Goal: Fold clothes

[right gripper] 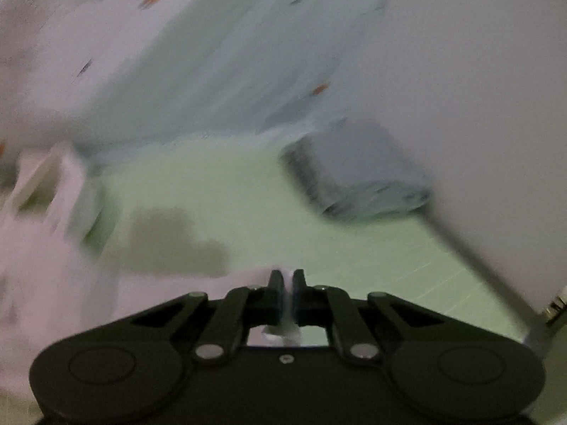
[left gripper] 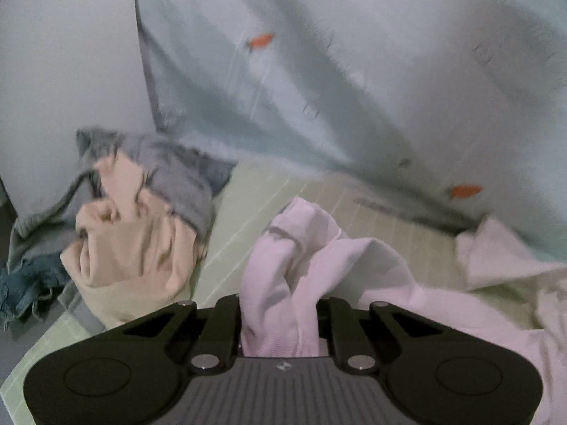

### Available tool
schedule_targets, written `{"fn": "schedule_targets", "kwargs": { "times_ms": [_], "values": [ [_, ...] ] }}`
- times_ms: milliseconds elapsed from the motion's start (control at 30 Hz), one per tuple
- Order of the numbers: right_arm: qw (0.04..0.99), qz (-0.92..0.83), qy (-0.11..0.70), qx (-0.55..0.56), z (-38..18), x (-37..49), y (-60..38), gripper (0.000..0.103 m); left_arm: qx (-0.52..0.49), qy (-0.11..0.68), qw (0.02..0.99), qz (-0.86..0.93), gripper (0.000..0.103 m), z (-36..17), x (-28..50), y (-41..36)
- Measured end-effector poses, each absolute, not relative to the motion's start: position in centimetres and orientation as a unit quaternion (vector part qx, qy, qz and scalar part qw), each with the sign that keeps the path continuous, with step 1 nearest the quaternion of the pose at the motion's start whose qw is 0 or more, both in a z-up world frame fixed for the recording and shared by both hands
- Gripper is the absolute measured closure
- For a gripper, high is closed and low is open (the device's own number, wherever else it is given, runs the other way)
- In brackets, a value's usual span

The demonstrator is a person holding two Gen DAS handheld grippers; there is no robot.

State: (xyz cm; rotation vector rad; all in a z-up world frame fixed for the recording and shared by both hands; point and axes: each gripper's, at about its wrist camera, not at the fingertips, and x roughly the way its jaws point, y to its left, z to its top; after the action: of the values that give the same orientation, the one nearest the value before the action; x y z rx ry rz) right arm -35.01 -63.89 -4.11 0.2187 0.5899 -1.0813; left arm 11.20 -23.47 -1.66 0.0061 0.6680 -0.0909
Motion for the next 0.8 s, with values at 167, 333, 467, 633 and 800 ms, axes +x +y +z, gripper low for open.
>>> {"fn": "schedule_targets", "kwargs": {
  "times_ms": [167, 333, 467, 633, 800],
  "values": [
    [0.807, -0.501, 0.274, 0.150, -4.2, -37.9, -65.7, 0.096, 0.024, 0.359, 0.933, -0.007, 0.088, -3.8, 5.7, -21.0],
    [0.767, -0.525, 0.324, 0.178, -7.7, -38.4, -65.1, 0.062, -0.030, 0.455, 0.889, 0.023, 0.072, -7.7, 1.0, -16.1],
    [0.767, -0.517, 0.339, 0.172, -9.3, -36.2, -62.9, 0.026, -0.051, 0.454, 0.889, 0.012, 0.063, -6.8, -1.2, -14.8],
    [0.809, -0.465, 0.344, 0.098, -9.5, -30.6, -58.0, 0.005, -0.109, 0.441, 0.891, -0.016, 0.049, -5.2, -1.4, -14.1],
    [0.859, -0.337, 0.385, 0.037, -10.6, -25.1, -53.5, 0.003, -0.168, 0.446, 0.878, -0.039, 0.029, -5.4, -0.7, -13.8]
  ]
}}
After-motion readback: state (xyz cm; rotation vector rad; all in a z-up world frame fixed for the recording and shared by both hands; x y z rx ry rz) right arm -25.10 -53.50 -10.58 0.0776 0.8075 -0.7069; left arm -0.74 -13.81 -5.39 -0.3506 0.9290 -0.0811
